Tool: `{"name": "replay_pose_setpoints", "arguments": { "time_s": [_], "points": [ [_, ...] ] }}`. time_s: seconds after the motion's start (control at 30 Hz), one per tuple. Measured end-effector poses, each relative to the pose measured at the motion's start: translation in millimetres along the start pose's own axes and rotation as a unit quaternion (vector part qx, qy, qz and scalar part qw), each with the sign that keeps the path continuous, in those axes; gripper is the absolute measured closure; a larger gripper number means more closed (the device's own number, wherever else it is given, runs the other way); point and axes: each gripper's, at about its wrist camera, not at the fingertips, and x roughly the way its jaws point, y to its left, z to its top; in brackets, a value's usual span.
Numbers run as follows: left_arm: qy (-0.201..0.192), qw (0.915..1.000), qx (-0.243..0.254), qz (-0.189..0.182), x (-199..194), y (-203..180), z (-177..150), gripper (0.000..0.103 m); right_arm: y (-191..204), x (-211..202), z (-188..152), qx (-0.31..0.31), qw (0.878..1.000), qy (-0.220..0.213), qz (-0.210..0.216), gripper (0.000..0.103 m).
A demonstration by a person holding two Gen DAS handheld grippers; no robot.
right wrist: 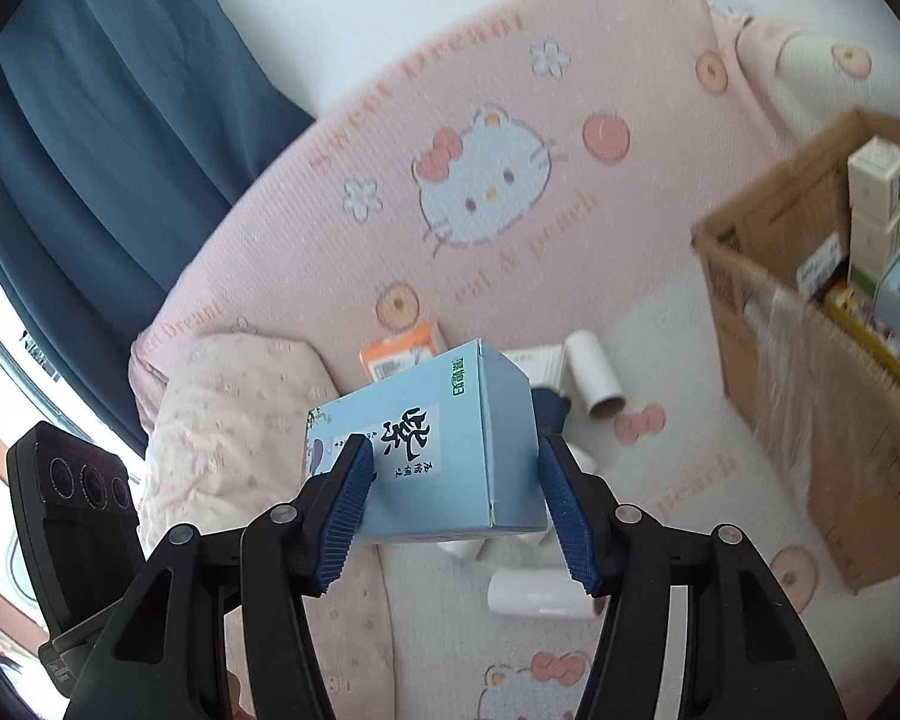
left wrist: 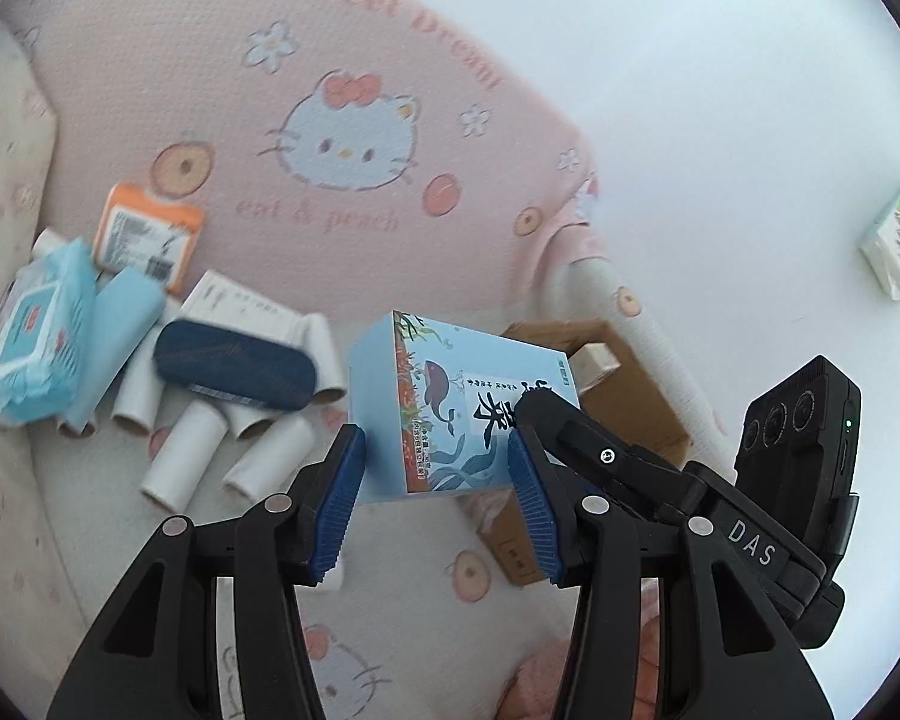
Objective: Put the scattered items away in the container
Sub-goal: 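Lift the light blue box and carry it over the cardboard box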
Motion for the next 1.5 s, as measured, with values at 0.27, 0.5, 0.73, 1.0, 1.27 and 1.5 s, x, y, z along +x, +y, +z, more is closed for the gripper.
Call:
{"name": "replay_pose_setpoints", "arguments": {
  "time_s": [0.27,0.5,0.73,1.0,1.27,1.5],
  "points": [
    [0.005,0.9984,0.037,-0.043,40,-53,26,0.049,-21,-40,48,-0.006,0.999,-0.046,-0.024,0.048],
    [0.027,0.9956,0.052,-0.073,98,-102,32,0.049,-69,-64,83,0.014,0.996,-0.066,-0.057,0.048],
    [0.061,0.9935,0.044,-0.086,153,-135,35,0.049,-121,-77,112,0.021,0.995,-0.059,-0.082,0.048],
    [0.102,0.9917,0.028,-0.074,213,-158,34,0.049,-181,-80,140,0.038,0.995,-0.023,-0.091,0.048],
    [0.134,0.9895,0.005,-0.054,265,-176,26,0.05,-239,-73,165,0.074,0.992,0.058,-0.088,0.048],
    [0.175,0.9832,-0.027,-0.044,301,-180,15,0.05,-273,-70,170,0.085,0.986,0.102,-0.105,0.048]
  ]
}}
